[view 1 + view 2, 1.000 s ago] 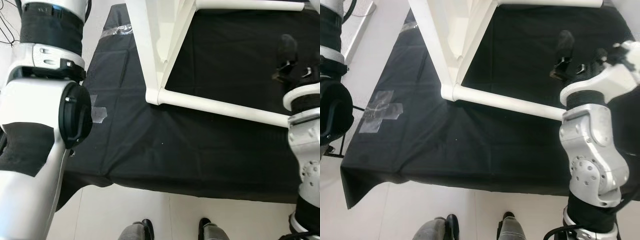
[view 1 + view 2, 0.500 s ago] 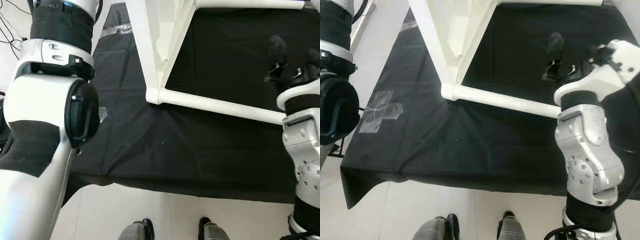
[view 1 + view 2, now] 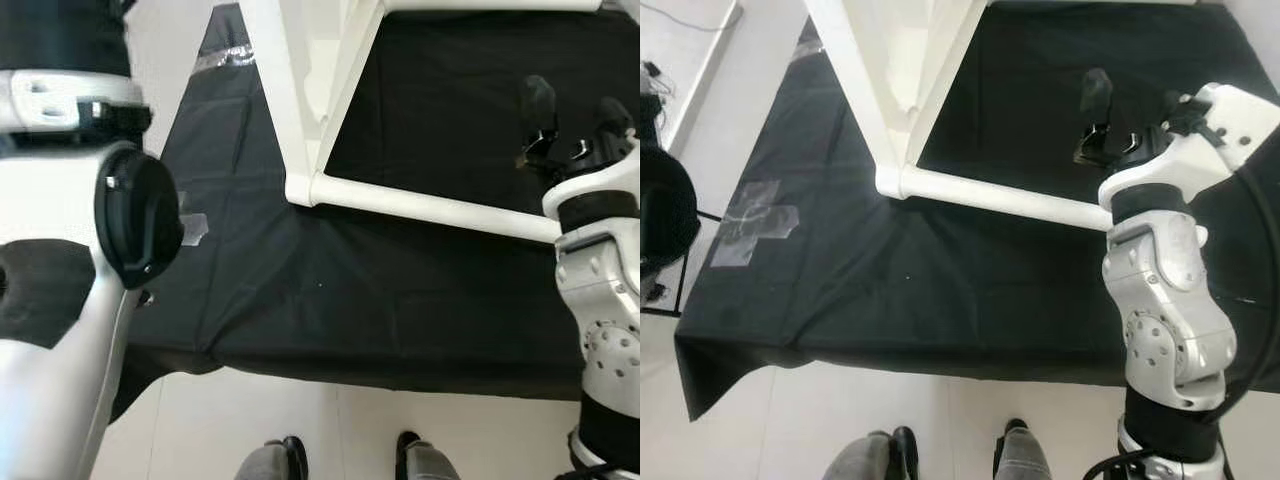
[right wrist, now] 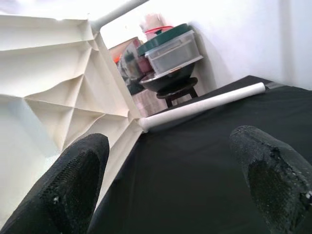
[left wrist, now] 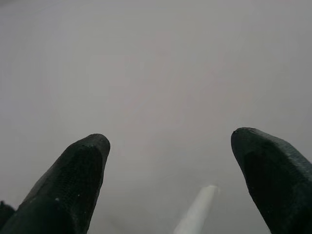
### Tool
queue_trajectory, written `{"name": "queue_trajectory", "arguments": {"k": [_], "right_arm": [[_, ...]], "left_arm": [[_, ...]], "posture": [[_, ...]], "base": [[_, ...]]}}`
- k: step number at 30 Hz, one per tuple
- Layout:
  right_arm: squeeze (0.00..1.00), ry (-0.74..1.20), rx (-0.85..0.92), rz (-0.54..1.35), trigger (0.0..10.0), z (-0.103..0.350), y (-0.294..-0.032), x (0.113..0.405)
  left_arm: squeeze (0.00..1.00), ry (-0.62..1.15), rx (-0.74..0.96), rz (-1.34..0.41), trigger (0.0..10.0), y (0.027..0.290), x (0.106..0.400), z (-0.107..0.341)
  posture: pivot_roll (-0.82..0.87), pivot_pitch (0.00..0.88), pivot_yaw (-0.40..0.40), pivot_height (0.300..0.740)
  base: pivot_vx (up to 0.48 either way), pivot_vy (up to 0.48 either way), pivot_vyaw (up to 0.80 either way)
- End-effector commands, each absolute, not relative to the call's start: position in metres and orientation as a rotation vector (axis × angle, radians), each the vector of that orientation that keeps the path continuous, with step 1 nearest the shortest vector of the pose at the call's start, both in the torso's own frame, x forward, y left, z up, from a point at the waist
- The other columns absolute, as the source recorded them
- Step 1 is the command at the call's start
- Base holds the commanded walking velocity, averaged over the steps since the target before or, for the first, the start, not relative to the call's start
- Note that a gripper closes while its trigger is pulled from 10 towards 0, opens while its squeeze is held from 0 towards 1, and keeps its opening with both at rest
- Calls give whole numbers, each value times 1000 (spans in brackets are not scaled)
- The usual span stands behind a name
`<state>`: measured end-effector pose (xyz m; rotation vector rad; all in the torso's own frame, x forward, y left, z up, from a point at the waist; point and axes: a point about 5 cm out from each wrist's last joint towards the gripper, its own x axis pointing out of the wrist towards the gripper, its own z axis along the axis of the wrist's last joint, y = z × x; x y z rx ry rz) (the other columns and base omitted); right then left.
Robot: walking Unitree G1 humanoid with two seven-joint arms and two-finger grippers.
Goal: Building children table
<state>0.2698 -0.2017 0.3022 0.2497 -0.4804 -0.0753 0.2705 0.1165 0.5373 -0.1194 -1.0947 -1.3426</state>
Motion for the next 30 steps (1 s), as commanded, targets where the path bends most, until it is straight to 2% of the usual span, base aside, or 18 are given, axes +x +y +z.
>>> {"name": "queue_trajectory", "arguments": {"k": [1,2,4,5,9,11,12,17,20,21,22,24,30], "right_arm": [[71,-480,217,-69,10000,300,-200,271],[24,-485,191,-63,10000,301,-200,271],[0,-495,146,-52,10000,302,-201,273],[0,-495,146,-52,10000,302,-201,273],[0,-512,92,-39,10000,306,-203,277],[0,-512,92,-39,10000,306,-203,277],[0,-513,84,-37,10000,306,-203,279],[0,-494,53,-41,10000,302,-203,284],[0,-448,-28,-98,10000,293,-206,292],[0,-448,-28,-98,10000,293,-206,292],[0,-438,-49,-118,10000,291,-208,294],[0,-423,-67,-144,10000,287,-212,297],[0,-393,-92,-161,10000,282,-215,299]], "left_arm": [[0,-1093,-123,-1362,10000,128,263,526],[0,-1044,-163,-1390,10000,133,262,504],[0,-962,-211,-1445,10000,136,255,468],[0,-962,-211,-1445,10000,136,255,468],[0,-838,-281,-1461,10000,136,243,411],[0,-838,-281,-1461,10000,136,243,411],[0,-799,-296,-1418,10000,140,240,395],[0,-735,-355,-1274,10000,148,238,368],[0,-597,-411,-937,10000,153,262,319],[0,-597,-411,-937,10000,153,262,319],[0,-545,-420,-860,10000,152,268,305],[0,-459,-422,-814,10000,143,271,285],[0,-358,-488,-778,10000,121,274,264]], "posture": [[-31,227,81,740],[-30,223,79,740],[-32,219,68,740],[-32,219,68,740],[-19,209,44,740],[-19,209,44,740],[-15,205,39,740],[1,200,29,740],[9,200,22,740],[9,200,22,740],[9,195,19,740],[6,199,16,740],[-1,198,17,740]], "base": [[0,0,0],[0,0,0],[0,0,0],[0,0,0],[0,0,0],[0,0,0],[0,0,0],[0,0,0],[0,0,0],[0,0,0],[0,0,0],[0,0,0],[0,0,0]]}}
